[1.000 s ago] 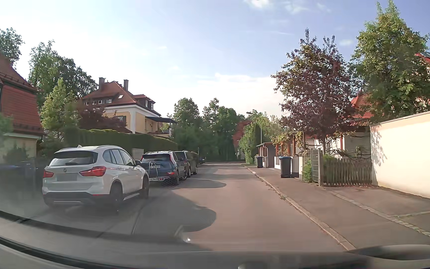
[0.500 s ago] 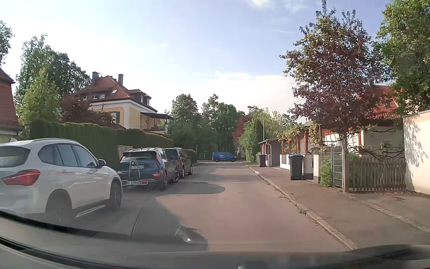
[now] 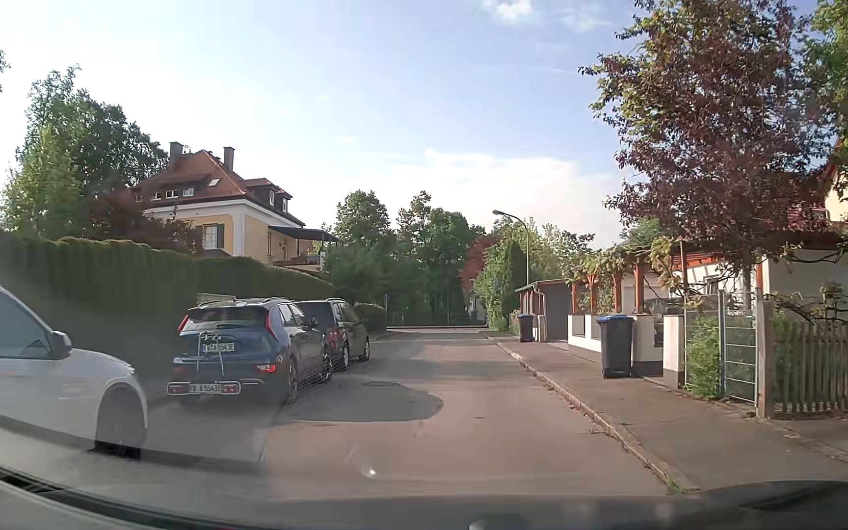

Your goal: Follow the waypoints while adhering to traffic rules and regulations

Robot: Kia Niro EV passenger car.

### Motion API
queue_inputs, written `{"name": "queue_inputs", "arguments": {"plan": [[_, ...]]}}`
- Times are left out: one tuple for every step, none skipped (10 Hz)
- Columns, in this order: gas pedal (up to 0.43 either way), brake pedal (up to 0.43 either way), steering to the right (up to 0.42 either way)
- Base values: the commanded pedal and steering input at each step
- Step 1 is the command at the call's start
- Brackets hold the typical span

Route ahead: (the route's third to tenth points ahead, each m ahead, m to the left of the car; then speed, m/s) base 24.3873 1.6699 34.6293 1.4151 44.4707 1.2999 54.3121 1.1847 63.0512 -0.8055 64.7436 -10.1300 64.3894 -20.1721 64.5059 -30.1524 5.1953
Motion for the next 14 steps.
{"name": "queue_inputs", "arguments": {"plan": [[0.059, 0.0, -0.004], [0.059, 0.0, -0.004], [0.059, 0.0, -0.005], [0.059, 0.0, -0.005], [0.059, 0.0, -0.004], [0.059, 0.0, -0.005], [0.059, 0.0, -0.004], [0.047, 0.0, -0.003], [0.02, 0.0, -0.003], [0.0, 0.0, -0.003], [0.008, 0.0, -0.003], [0.047, 0.0, -0.003], [0.047, 0.0, -0.001], [0.047, 0.0, -0.001]]}}
